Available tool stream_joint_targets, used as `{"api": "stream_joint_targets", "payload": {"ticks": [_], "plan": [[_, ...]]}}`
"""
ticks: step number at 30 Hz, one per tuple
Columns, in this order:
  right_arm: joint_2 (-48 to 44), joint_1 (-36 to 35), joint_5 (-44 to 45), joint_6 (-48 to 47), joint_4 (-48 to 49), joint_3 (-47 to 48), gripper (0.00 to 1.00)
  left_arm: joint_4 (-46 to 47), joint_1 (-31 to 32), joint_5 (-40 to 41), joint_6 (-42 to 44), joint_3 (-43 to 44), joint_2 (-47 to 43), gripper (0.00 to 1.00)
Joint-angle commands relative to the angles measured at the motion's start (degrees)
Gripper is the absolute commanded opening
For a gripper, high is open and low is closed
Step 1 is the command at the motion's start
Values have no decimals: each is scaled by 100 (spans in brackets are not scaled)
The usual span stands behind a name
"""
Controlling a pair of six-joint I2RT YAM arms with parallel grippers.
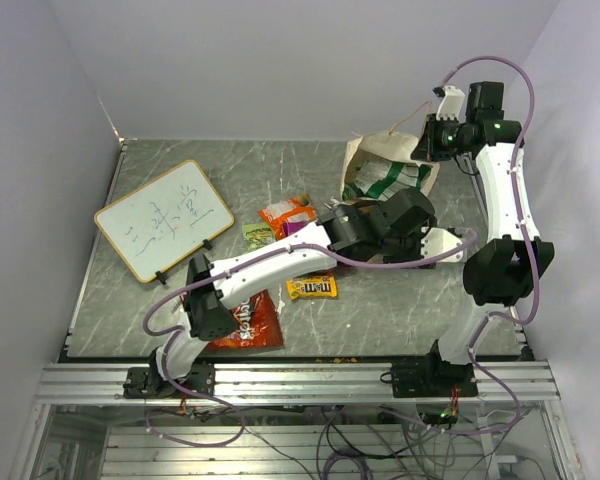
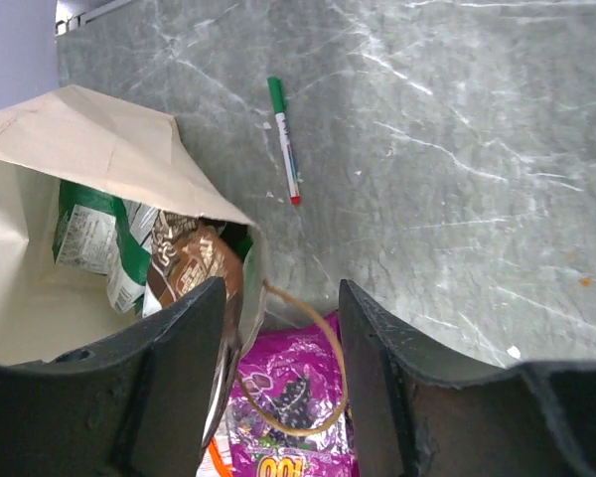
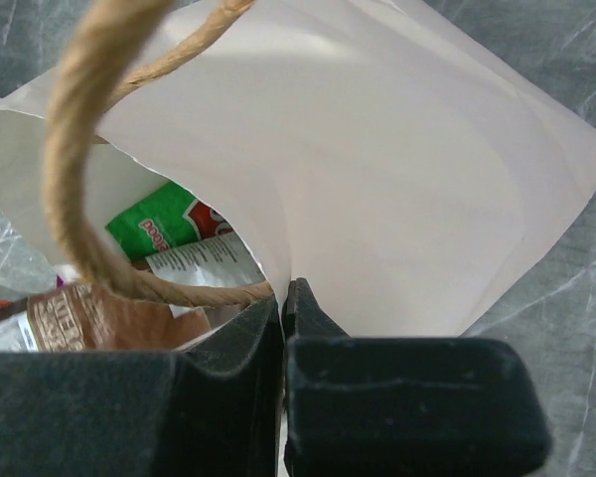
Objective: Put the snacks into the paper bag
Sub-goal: Adjust the paper bag at the center of the board.
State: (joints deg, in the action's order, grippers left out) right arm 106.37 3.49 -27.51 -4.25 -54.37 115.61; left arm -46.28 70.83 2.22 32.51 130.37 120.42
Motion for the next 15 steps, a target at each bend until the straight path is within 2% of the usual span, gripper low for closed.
{"api": "stream_joint_targets", "payload": {"ticks": [1, 7, 10, 12, 15], "plan": [[-77, 29, -90, 178, 426, 209, 0, -126, -43, -600, 100, -275, -754, 62], [73, 63, -106, 274, 354, 351, 0, -820, -60, -987, 1138, -1131, -1394, 62], [78, 80, -115, 263, 338, 343, 0, -944, -59, -771, 1985, -1874, -1835, 61], [74, 98, -133, 258, 333, 326, 0, -1130, -60, -442, 2353, -2138, -1878, 61], [84, 112, -197, 279, 339, 317, 0, -931, -58, 17, 2798, -2670, -1938, 61]]}}
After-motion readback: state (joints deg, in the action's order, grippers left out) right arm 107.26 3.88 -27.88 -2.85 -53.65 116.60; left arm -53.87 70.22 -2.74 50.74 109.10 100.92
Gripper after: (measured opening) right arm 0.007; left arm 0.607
